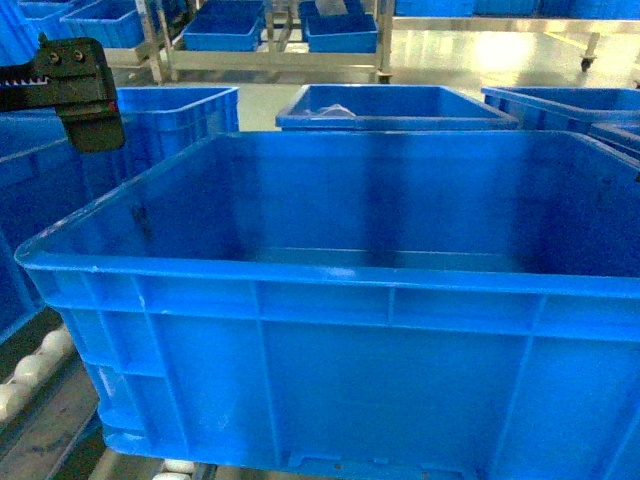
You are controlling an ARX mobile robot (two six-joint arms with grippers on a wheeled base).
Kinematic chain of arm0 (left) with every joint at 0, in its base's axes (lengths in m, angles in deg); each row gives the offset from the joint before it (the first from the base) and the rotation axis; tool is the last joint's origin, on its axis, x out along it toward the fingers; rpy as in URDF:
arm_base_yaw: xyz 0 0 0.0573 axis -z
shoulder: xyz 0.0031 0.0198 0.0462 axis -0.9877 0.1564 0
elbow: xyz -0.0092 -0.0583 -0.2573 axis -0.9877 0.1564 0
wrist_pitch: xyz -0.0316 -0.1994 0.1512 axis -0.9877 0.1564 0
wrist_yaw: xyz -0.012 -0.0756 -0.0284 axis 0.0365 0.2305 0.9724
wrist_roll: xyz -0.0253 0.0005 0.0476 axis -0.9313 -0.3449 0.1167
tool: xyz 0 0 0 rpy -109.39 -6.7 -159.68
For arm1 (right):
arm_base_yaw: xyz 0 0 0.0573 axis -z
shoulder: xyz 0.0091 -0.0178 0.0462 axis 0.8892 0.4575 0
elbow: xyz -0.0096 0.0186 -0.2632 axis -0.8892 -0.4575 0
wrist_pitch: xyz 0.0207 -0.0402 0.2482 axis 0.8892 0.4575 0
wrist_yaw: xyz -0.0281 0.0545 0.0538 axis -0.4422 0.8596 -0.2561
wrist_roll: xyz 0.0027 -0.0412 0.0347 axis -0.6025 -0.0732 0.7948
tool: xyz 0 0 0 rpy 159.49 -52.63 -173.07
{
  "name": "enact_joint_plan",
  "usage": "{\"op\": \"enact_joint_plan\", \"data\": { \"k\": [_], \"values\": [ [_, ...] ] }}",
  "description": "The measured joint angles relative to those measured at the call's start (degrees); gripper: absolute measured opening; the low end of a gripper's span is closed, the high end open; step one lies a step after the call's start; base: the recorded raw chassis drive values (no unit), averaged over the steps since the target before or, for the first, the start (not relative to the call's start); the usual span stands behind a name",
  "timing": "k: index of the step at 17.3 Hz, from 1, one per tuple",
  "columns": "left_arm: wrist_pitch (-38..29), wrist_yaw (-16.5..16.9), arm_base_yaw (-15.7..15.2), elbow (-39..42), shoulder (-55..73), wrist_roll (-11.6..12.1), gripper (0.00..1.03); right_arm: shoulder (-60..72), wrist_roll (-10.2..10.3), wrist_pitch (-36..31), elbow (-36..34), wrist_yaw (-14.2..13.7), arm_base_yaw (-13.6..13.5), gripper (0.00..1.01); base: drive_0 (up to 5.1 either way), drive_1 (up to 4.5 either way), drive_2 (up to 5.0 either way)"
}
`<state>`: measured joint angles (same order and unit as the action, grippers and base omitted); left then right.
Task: Place box next to blue box on left shelf
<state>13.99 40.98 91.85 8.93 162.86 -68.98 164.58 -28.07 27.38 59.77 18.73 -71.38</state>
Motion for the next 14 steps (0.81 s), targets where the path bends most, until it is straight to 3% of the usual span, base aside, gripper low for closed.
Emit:
{"op": "enact_joint_plan", "data": {
  "k": [2, 3, 4, 5, 6, 7, 10, 11, 12, 13, 14],
  "values": [
    [0.04, -0.02, 0.15, 0.15, 0.00, -0.04, 0.98, 0.00, 0.00, 0.00, -0.02, -0.09, -0.02, 0.98, 0.0, 0.00, 0.0],
    [-9.14, 2.75, -0.68, 2.45, 0.85, 1.49, 0.93, 0.72, -1.25, -7.30, -1.79, 1.40, 0.22, 0.95, 0.0, 0.00, 0.0],
    [-16.06, 6.25, -1.38, 5.16, 0.94, 3.37, 0.86, 1.16, -3.91, -18.08, -5.25, 5.20, 0.96, 0.88, 0.0, 0.00, 0.0],
    [-25.29, 9.92, -2.36, 11.89, -0.59, 6.29, 0.73, 0.42, -9.18, -30.23, -12.61, 8.63, 1.73, 0.75, 0.0, 0.00, 0.0],
    [-29.77, 11.02, -3.08, 16.59, -2.73, 7.65, 0.62, -1.11, -12.20, -37.16, -17.79, 9.81, 2.40, 0.64, 0.0, 0.00, 0.0],
    [-32.02, 11.80, -3.78, 19.28, -5.60, 8.44, 0.51, -3.63, -13.86, -41.55, -20.37, 10.38, 3.13, 0.53, 0.0, 0.00, 0.0],
    [-32.68, 13.14, -5.20, 24.72, -11.85, 9.09, 0.26, -10.40, -15.26, -42.71, -24.28, 11.43, 4.26, 0.27, 0.0, 0.00, 0.0],
    [-32.02, 13.73, -5.84, 27.67, -13.88, 9.09, 0.13, -12.24, -15.54, -41.48, -27.06, 12.11, 4.55, 0.14, 0.0, 0.00, 0.0],
    [-31.28, 14.36, -6.36, 30.23, -16.61, 9.16, 0.03, -14.69, -16.02, -40.19, -29.59, 14.49, 6.29, 0.01, 0.0, 0.00, 0.0],
    [-30.67, 14.91, -6.91, 32.20, -20.20, 9.16, 0.03, -17.81, -16.11, -39.47, -30.84, 15.58, 8.48, 0.02, 0.0, 0.00, 0.0],
    [-29.68, 17.29, -8.59, 33.35, -22.62, 9.18, 0.03, -20.92, -16.13, -38.42, -32.02, 15.54, 8.94, 0.01, 0.0, 0.00, 0.0]
  ]
}}
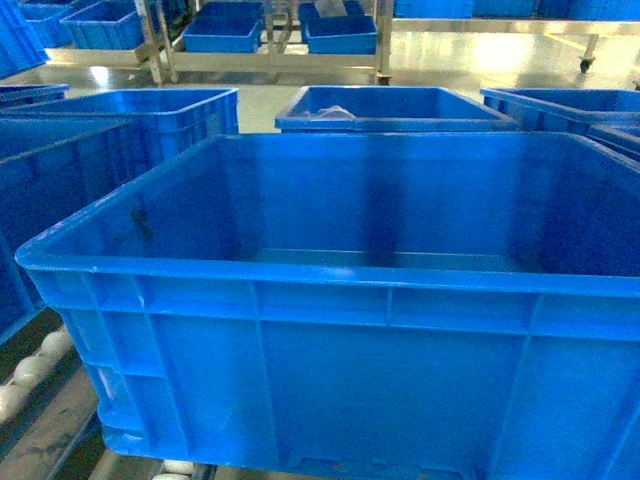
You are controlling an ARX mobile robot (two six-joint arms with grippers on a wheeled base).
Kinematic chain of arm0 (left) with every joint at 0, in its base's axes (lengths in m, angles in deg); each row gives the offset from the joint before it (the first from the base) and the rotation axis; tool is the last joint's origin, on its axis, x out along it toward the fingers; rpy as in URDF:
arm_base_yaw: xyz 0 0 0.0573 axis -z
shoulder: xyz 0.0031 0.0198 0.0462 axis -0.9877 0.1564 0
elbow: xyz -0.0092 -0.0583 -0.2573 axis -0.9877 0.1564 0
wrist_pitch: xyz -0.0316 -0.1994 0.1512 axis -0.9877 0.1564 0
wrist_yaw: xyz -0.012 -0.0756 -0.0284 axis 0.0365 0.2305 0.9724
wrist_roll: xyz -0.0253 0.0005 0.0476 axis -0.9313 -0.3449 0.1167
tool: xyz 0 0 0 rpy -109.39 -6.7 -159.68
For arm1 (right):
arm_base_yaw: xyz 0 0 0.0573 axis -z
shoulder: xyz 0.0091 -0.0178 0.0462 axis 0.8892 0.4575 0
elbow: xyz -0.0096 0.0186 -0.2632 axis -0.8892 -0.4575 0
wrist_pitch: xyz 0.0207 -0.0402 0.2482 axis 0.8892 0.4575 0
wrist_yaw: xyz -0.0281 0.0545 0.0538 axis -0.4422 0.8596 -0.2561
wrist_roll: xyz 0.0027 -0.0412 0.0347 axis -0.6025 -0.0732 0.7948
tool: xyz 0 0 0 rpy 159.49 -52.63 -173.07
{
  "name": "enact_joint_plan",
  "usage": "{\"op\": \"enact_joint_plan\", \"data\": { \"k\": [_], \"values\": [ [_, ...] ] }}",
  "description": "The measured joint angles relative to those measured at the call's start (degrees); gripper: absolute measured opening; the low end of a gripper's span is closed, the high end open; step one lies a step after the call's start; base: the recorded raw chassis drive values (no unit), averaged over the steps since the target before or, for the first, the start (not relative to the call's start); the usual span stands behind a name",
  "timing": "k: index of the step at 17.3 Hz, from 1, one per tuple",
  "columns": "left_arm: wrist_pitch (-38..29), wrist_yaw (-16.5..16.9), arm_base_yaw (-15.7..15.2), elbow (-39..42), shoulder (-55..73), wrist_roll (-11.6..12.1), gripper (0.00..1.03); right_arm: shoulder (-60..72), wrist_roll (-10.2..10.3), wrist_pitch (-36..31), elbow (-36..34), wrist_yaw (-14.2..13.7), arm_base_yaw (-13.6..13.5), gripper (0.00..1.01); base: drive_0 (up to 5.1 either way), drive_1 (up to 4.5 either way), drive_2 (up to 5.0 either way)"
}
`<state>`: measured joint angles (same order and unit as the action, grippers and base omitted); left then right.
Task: Place box next to blue box on left shelf
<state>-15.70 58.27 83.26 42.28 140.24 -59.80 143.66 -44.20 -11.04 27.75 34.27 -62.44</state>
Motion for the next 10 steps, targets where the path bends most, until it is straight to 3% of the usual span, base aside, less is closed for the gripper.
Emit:
{"op": "enact_joint_plan", "data": {
  "k": [2, 3, 10],
  "values": [
    [2.99, 1.11, -2.58, 3.17, -5.38, 0.07, 0.03, -4.92, 0.00, 3.48, -2.64, 0.42, -0.33, 0.01, 0.0, 0.00, 0.0],
    [0.94, 1.55, -2.40, 5.01, -6.75, 0.09, 0.03, -5.35, 0.00, -0.79, -4.72, 0.44, -0.33, 0.01, 0.0, 0.00, 0.0],
    [15.21, 1.70, -2.25, 9.11, -23.76, 0.11, 0.03, -23.04, 0.00, 15.76, -7.45, 0.42, -0.33, 0.01, 0.0, 0.00, 0.0]
  ]
}}
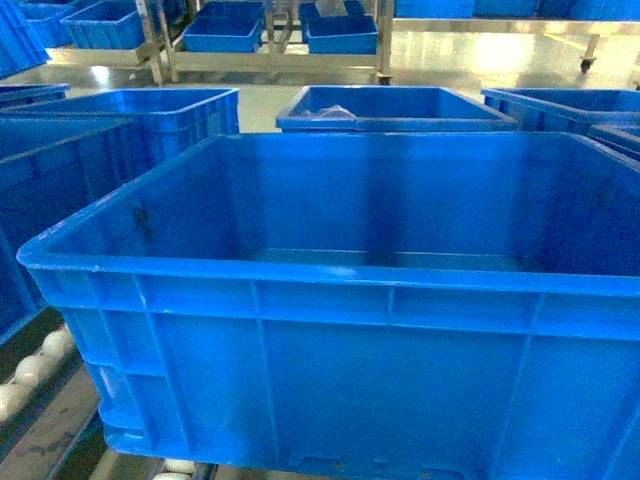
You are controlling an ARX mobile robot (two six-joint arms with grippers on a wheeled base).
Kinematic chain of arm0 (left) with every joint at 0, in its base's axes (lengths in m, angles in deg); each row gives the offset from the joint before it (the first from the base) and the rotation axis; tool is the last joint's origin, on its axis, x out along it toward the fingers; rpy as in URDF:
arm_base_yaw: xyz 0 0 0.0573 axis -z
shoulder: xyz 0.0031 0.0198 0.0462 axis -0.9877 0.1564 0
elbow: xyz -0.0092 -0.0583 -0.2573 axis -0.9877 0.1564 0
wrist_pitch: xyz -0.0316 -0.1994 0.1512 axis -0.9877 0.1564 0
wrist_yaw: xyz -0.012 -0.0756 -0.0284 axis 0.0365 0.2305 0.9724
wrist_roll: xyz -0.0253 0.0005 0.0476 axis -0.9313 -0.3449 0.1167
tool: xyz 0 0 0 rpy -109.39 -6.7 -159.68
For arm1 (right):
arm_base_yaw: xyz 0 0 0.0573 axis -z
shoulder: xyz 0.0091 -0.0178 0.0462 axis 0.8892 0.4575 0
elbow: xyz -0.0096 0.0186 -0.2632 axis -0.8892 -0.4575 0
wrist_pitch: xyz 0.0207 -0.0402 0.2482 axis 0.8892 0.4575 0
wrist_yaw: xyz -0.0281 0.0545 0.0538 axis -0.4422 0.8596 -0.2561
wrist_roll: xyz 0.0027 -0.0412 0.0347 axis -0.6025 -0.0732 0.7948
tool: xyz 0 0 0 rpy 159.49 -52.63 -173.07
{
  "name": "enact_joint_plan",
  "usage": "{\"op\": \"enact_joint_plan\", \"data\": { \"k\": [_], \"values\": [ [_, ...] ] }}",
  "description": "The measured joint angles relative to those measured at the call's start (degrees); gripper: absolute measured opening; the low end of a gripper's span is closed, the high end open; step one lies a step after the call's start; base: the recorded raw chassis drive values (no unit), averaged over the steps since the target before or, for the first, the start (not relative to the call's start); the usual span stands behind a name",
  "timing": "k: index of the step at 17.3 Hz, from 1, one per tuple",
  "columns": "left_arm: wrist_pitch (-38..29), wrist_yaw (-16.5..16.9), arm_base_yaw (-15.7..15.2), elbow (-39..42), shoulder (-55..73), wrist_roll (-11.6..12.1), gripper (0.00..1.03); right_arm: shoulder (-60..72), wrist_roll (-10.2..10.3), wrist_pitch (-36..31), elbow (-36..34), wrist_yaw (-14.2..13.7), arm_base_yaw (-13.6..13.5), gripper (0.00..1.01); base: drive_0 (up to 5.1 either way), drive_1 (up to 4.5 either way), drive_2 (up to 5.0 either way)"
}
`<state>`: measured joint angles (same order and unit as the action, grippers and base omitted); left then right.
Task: Place box next to blue box on left shelf
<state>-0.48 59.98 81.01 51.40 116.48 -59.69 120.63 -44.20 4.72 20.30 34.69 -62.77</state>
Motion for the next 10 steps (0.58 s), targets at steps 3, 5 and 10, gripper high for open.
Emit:
{"op": "enact_joint_plan", "data": {
  "k": [3, 5, 10],
  "values": [
    [4.09, -0.02, 0.00, 0.00, -5.07, 0.00, 0.03, -4.68, 0.00, 4.09, -0.02, 0.00, 0.00, 0.01, 0.0, 0.00, 0.0],
    [5.75, -0.02, 0.00, 0.00, -6.95, 0.02, 0.03, -6.43, 0.00, 5.77, -0.02, 0.02, 0.00, 0.01, 0.0, 0.00, 0.0],
    [13.86, -0.02, 0.00, 0.02, -15.52, 0.00, 0.03, -14.10, 0.00, 13.07, -0.04, 0.00, 0.00, 0.01, 0.0, 0.00, 0.0]
  ]
}}
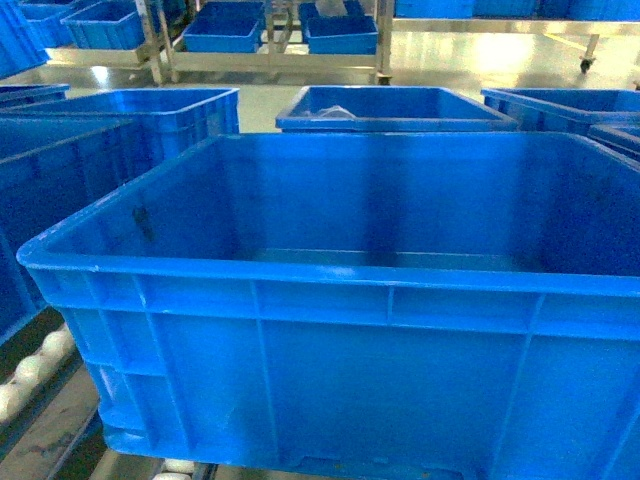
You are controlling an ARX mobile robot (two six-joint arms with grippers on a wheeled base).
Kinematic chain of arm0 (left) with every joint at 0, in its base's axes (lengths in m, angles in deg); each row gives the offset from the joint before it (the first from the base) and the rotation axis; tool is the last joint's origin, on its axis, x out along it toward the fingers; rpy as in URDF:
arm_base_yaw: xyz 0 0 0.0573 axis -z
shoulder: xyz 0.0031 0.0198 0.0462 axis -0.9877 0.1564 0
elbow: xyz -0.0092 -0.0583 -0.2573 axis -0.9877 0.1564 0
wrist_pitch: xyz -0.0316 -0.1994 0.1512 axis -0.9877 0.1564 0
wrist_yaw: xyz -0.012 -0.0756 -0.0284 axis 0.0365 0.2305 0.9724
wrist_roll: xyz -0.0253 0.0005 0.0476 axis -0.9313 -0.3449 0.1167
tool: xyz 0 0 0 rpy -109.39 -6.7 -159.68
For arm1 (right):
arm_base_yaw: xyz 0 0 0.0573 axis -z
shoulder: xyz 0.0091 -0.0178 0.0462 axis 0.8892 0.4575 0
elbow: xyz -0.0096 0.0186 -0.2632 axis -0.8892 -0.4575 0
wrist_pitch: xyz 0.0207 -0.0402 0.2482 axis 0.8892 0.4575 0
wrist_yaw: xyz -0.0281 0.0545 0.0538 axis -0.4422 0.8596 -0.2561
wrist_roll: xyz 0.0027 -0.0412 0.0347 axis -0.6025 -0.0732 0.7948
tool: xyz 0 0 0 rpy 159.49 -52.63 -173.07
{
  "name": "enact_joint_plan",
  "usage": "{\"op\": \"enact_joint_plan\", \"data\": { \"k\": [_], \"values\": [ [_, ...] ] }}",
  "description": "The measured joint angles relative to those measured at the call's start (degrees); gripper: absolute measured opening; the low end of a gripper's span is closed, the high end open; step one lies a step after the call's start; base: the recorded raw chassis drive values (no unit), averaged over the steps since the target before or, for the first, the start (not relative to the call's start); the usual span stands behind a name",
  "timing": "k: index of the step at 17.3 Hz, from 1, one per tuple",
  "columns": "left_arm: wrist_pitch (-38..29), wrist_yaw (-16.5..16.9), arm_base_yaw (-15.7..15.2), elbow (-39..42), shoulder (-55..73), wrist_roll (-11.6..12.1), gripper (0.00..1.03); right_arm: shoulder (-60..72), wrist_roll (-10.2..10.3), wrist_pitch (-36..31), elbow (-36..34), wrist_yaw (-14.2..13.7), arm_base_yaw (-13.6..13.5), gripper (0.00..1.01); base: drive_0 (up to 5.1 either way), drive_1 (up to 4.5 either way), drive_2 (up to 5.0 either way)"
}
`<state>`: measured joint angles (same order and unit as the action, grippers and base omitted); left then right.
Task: Place box next to blue box on left shelf
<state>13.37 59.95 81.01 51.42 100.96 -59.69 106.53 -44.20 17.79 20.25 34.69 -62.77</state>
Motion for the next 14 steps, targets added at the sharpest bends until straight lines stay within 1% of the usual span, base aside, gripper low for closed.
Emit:
{"op": "enact_joint_plan", "data": {
  "k": [5, 11, 12, 13, 14],
  "values": [
    [7.93, 0.00, 0.00, 0.00, -8.07, 0.00, 0.03, -7.13, 0.00, 7.08, 0.00, 0.00, 0.00, 0.01, 0.0, 0.00, 0.0],
    [12.11, 0.02, 0.00, 0.00, -12.22, 0.00, 0.03, -10.78, 0.00, 10.78, 0.00, 0.02, 0.00, 0.01, 0.0, 0.00, 0.0],
    [13.05, 0.02, 0.00, 0.00, -13.20, 0.00, 0.03, -12.02, 0.00, 12.55, 0.00, 0.00, 0.00, 0.01, 0.0, 0.00, 0.0],
    [13.97, -0.04, 0.00, 0.00, -14.10, 0.00, 0.03, -18.18, -0.02, 21.20, 0.02, 0.15, 0.00, 0.01, 0.0, 0.00, 0.0],
    [20.22, 0.00, 0.00, -0.04, -18.45, 0.02, 0.03, -20.70, 0.00, 20.22, 0.09, 0.15, 0.00, 0.01, 0.0, 0.00, 0.0]
  ]
}}
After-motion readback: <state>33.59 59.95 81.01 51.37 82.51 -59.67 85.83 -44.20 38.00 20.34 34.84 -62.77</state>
